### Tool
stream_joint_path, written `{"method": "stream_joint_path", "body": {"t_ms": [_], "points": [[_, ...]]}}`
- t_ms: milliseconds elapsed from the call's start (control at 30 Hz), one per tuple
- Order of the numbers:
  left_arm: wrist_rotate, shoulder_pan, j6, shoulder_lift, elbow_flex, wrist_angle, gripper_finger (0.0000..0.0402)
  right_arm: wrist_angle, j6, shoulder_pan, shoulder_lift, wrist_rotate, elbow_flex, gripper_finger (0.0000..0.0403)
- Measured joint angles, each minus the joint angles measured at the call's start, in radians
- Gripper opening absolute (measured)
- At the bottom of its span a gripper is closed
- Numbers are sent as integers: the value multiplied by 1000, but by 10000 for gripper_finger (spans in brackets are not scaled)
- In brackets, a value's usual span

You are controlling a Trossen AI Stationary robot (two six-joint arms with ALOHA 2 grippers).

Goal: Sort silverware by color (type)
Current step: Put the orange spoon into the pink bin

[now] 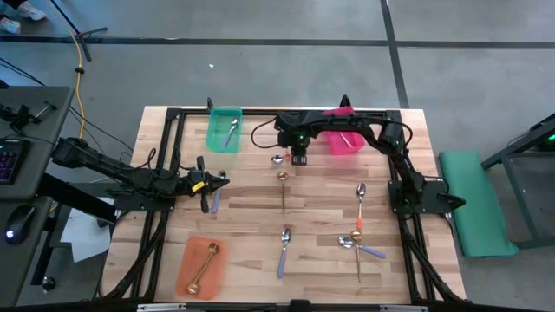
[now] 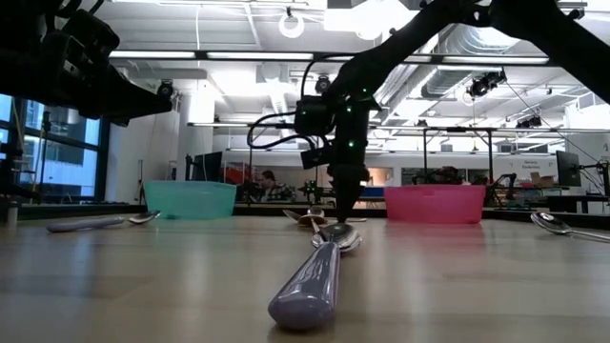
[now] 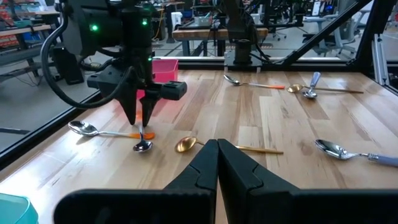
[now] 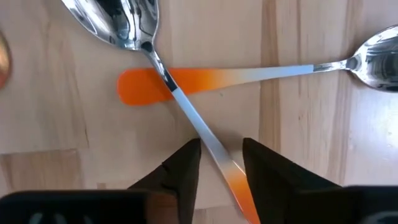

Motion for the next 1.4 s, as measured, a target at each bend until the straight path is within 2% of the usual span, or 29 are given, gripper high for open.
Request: {"method": "stream_joint_path", "body": {"t_ms": [133,367,900,1167,1400], "points": [[0,0,0,0,0,0,0,17,16,5,1,-9,-1,136],[0,0,0,0,0,0,0,23,27,7,2,-73,-1,135],[0,0,0,0,0,0,0,-16,72,15,2,-101,-1,13],[0,0,0,0,0,0,0,-51,96,26,-44,-166,-11,1],[0,0,1,0,0,0,0,-50,152,52,-153,-165,-7,0]]}}
